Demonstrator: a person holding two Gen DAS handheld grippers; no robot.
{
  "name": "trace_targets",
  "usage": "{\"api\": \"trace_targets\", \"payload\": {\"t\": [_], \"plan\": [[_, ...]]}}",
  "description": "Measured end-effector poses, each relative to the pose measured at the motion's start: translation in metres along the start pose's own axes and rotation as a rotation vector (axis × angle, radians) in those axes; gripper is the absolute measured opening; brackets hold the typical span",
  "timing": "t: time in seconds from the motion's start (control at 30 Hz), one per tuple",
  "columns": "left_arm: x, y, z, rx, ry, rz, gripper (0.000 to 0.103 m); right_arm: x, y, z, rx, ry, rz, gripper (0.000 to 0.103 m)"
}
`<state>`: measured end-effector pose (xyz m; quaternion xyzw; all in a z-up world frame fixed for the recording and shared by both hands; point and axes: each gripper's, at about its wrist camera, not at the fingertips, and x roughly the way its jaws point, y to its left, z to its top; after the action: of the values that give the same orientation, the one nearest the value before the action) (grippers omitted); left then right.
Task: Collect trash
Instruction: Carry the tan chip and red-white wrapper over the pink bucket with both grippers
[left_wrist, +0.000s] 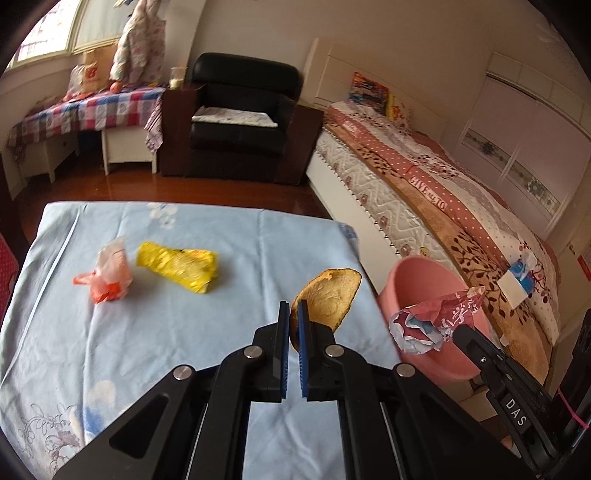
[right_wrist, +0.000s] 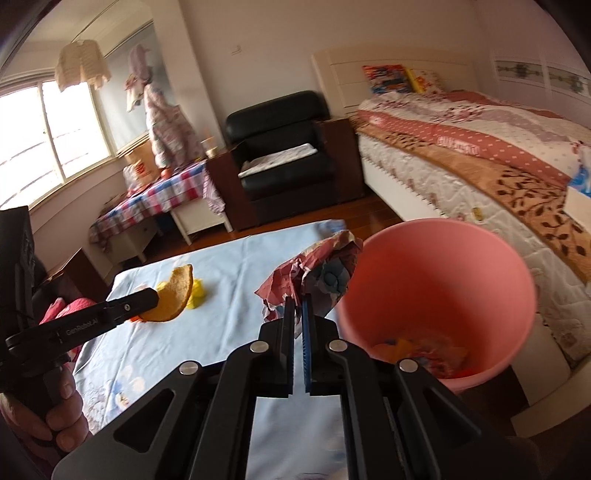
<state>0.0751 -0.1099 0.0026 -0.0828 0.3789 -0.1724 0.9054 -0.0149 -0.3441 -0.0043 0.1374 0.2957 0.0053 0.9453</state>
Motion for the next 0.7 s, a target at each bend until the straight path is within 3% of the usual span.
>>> {"api": "trace_targets", "payload": {"t": [0.7], "plan": [[0.039, -0.120, -0.004, 0.185, 0.008, -0.087, 0.004, -0.034, -0.078, 0.004, 0.089, -0.063, -0.141, 0.004]]}}
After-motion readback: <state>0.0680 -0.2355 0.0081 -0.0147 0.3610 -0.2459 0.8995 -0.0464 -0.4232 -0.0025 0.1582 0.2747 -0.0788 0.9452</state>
